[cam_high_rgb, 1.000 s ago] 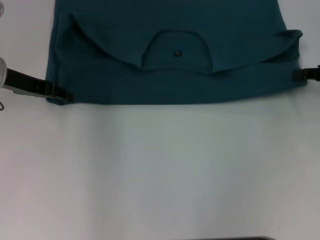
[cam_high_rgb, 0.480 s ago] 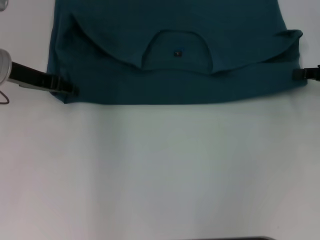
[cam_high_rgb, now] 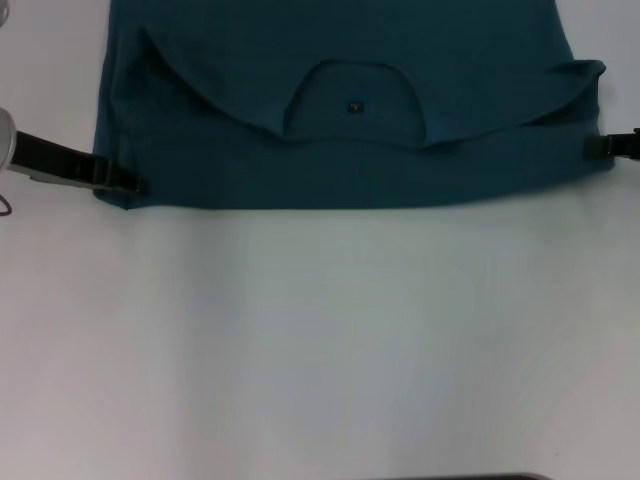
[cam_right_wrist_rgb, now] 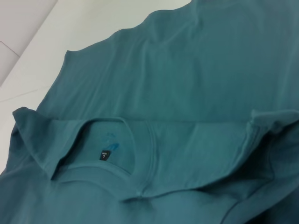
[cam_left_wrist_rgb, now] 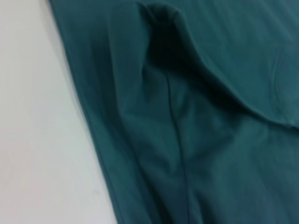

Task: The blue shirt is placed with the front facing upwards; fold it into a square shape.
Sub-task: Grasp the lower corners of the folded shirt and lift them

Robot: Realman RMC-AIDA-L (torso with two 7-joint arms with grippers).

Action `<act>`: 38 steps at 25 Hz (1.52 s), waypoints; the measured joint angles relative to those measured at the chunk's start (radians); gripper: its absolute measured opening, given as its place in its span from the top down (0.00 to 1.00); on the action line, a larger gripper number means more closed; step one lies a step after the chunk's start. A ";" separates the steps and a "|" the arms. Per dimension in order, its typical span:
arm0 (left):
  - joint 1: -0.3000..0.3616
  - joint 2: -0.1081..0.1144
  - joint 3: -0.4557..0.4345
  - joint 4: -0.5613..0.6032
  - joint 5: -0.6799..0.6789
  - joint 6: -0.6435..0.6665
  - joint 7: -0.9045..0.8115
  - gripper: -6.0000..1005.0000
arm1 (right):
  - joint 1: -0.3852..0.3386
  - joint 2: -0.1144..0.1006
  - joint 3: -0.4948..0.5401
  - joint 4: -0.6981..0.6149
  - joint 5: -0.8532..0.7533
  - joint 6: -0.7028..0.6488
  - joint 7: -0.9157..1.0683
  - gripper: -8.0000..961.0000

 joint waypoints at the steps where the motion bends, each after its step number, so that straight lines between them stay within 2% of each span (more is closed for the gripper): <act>1: 0.001 0.000 0.000 0.000 0.002 -0.001 0.000 0.56 | 0.001 0.000 0.000 0.000 0.000 0.000 0.000 0.95; 20: 0.001 0.004 0.006 -0.001 0.034 -0.009 -0.009 0.68 | 0.005 0.000 0.000 0.000 0.000 -0.002 -0.001 0.95; 25: 0.001 0.004 0.005 0.001 0.034 -0.009 -0.009 0.90 | 0.006 -0.001 0.000 0.000 0.000 -0.002 -0.001 0.95; 30: -0.001 0.002 0.007 0.001 0.034 -0.008 -0.006 1.00 | 0.006 -0.001 0.000 0.000 0.000 0.002 -0.001 0.95; 38: 0.008 0.012 0.003 -0.007 0.031 0.018 0.008 1.00 | -0.008 -0.002 0.000 0.000 0.000 0.001 -0.003 0.95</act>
